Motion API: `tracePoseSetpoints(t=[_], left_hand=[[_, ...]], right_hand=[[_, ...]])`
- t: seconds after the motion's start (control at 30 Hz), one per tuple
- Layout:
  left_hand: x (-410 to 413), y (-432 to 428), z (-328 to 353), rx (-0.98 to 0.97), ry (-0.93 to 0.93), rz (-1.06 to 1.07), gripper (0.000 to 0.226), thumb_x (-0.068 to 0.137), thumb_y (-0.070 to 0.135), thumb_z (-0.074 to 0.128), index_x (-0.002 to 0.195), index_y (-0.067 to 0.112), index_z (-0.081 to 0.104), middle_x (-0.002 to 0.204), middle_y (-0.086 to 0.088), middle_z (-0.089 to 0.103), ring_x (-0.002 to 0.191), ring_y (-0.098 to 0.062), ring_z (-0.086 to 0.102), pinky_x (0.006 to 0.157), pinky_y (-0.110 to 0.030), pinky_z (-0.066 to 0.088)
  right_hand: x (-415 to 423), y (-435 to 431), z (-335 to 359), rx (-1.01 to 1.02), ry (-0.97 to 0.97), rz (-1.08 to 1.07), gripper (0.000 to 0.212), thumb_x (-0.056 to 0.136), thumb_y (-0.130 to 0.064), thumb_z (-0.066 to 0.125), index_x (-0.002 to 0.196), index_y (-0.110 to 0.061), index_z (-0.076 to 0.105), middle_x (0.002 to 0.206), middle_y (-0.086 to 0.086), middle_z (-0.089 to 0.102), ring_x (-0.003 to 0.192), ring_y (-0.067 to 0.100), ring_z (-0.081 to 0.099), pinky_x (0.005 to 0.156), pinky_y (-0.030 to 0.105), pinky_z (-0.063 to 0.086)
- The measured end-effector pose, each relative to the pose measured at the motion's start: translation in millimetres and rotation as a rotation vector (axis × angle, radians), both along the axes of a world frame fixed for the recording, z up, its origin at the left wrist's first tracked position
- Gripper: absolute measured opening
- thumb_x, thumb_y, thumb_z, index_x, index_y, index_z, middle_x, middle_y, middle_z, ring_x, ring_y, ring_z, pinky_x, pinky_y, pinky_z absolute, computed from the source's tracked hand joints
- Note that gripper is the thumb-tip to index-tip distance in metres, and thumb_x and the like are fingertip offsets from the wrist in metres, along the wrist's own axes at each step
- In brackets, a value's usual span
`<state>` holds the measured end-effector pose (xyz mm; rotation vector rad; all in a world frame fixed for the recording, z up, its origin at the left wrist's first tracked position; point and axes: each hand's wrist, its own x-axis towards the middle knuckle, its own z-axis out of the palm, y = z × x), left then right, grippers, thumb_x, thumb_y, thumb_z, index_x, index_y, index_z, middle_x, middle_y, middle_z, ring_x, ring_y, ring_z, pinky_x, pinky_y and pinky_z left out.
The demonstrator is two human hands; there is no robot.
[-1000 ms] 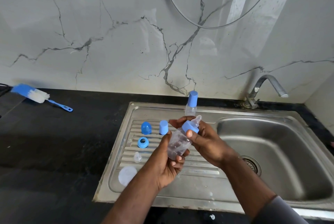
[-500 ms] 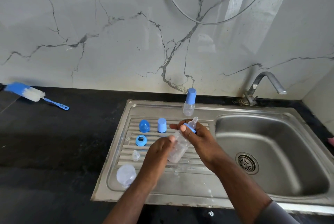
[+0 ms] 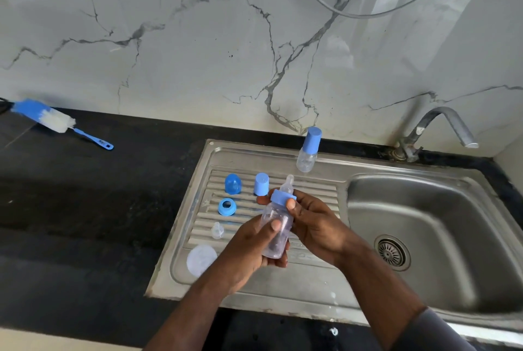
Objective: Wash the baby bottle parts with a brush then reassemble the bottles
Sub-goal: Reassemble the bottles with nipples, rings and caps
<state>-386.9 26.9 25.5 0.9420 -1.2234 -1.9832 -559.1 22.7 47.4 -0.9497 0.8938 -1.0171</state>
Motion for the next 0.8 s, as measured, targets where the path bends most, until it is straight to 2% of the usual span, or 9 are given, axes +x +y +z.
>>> tracePoseSetpoints(t=[0.1, 0.2, 0.3, 0.43, 0.5, 0.57, 0.63, 0.73, 0.8], left_hand=[[-2, -4, -5, -0.157, -0.128, 0.081, 0.057, 0.078, 0.057, 0.066, 0.115, 0.014, 0.061, 0.086, -0.007, 0.066, 0.077, -0.022, 0.065, 0.076, -0.042, 0.057], [-1, -5, -15, -0.240, -0.264, 0.152, 0.048, 0.080, 0.062, 0.061, 0.117, 0.033, 0.063, 0.102, 0.010, 0.073, 0.095, -0.007, 0.069, 0.085, -0.029, 0.056], [3, -11, -22, -0.226, -0.334, 0.163, 0.035, 0.088, 0.059, 0.063, 0.116, 0.037, 0.062, 0.107, 0.021, 0.072, 0.103, 0.002, 0.066, 0.086, -0.017, 0.050], [5, -24, -29, -0.170, -0.334, 0.264, 0.037, 0.094, 0.040, 0.067, 0.127, 0.028, 0.058, 0.111, 0.012, 0.072, 0.104, -0.001, 0.067, 0.085, -0.019, 0.051], [7, -29, -33, -0.167, -0.368, 0.366, 0.044, 0.088, 0.050, 0.067, 0.126, 0.030, 0.057, 0.110, 0.012, 0.072, 0.102, -0.003, 0.068, 0.087, -0.026, 0.053], [10, -35, -34, -0.164, -0.423, 0.410, 0.054, 0.078, 0.065, 0.062, 0.124, 0.036, 0.056, 0.108, 0.014, 0.072, 0.102, -0.005, 0.068, 0.093, -0.039, 0.054], [15, -39, -35, -0.168, -0.448, 0.416, 0.058, 0.075, 0.069, 0.059, 0.125, 0.040, 0.054, 0.108, 0.016, 0.071, 0.102, -0.004, 0.068, 0.095, -0.042, 0.054], [22, -40, -32, -0.167, -0.474, 0.407, 0.069, 0.076, 0.069, 0.056, 0.138, 0.040, 0.044, 0.113, 0.016, 0.069, 0.103, -0.001, 0.066, 0.096, -0.038, 0.054], [25, -39, -31, -0.159, -0.459, 0.399, 0.068, 0.084, 0.060, 0.056, 0.146, 0.041, 0.035, 0.118, 0.019, 0.066, 0.106, 0.002, 0.064, 0.097, -0.032, 0.053]], right_hand=[[2, -5, -1, -0.037, 0.050, -0.032, 0.051, 0.091, -0.034, 0.061, 0.132, -0.004, 0.060, 0.133, 0.015, 0.064, 0.123, 0.032, 0.060, 0.106, 0.044, 0.046], [4, -12, 1, -0.030, 0.087, 0.023, 0.044, 0.097, -0.031, 0.057, 0.131, -0.004, 0.059, 0.132, 0.012, 0.066, 0.124, 0.029, 0.061, 0.107, 0.041, 0.048], [7, -26, -2, 0.028, 0.220, 0.074, 0.037, 0.099, -0.032, 0.054, 0.129, -0.011, 0.062, 0.127, 0.008, 0.069, 0.119, 0.028, 0.065, 0.104, 0.043, 0.050], [14, -52, -20, 0.127, 0.294, -0.079, 0.036, 0.105, -0.042, 0.045, 0.120, -0.020, 0.068, 0.114, 0.006, 0.074, 0.107, 0.028, 0.071, 0.095, 0.043, 0.056], [15, -73, -36, 0.092, 0.515, -0.234, 0.027, 0.104, -0.037, 0.050, 0.112, -0.021, 0.069, 0.108, 0.003, 0.075, 0.101, 0.029, 0.071, 0.089, 0.043, 0.055], [12, -99, -55, -0.080, 0.925, -0.284, 0.018, 0.099, -0.024, 0.060, 0.114, -0.021, 0.067, 0.112, 0.001, 0.072, 0.103, 0.024, 0.068, 0.087, 0.037, 0.052], [11, -121, -71, -0.204, 1.207, -0.179, 0.043, 0.093, -0.020, 0.065, 0.135, -0.022, 0.056, 0.129, 0.006, 0.063, 0.115, 0.025, 0.061, 0.096, 0.036, 0.048], [15, -142, -87, -0.219, 1.451, 0.078, 0.072, 0.091, -0.028, 0.066, 0.153, -0.033, 0.031, 0.146, 0.012, 0.044, 0.126, 0.036, 0.051, 0.100, 0.047, 0.048], [19, -146, -93, -0.219, 1.471, 0.138, 0.062, 0.089, -0.025, 0.064, 0.146, -0.034, 0.041, 0.136, 0.011, 0.050, 0.120, 0.037, 0.054, 0.094, 0.046, 0.051]])
